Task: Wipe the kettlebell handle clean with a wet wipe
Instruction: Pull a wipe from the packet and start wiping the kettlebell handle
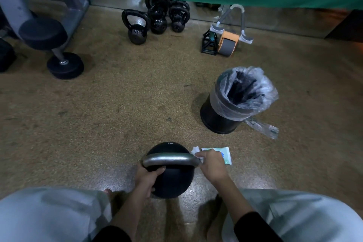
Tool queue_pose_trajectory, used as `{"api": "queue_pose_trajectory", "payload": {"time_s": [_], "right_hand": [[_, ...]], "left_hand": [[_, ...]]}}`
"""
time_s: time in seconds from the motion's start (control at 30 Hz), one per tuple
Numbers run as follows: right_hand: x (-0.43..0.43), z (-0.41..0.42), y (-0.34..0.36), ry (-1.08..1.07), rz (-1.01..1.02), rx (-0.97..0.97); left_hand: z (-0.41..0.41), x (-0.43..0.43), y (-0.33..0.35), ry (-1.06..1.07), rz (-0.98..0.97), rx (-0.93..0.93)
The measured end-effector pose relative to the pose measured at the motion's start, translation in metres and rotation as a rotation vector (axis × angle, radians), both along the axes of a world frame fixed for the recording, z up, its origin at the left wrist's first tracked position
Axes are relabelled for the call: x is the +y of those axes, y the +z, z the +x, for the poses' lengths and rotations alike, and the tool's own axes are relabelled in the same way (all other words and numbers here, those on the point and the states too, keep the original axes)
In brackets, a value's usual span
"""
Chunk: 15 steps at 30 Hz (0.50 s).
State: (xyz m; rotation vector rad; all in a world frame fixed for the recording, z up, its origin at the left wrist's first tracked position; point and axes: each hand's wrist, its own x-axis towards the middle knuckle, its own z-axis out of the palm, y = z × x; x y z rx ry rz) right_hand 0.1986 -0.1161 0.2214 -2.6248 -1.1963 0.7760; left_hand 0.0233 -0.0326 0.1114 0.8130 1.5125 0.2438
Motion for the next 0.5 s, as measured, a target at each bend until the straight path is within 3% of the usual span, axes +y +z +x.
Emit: {"api": "queue_pose_trajectory", "payload": {"time_s": [0.27, 0.5], "right_hand": [[0.017, -0.016, 0.006, 0.044, -0.002, -0.026], [0.001, -0.010, -0.002, -0.083, 0.049, 0.021]], "left_hand": [[0.002, -0.003, 0.004, -0.002, -0.008, -0.017], [0.000, -0.002, 0.002, 0.008, -0.019, -0.021]]}}
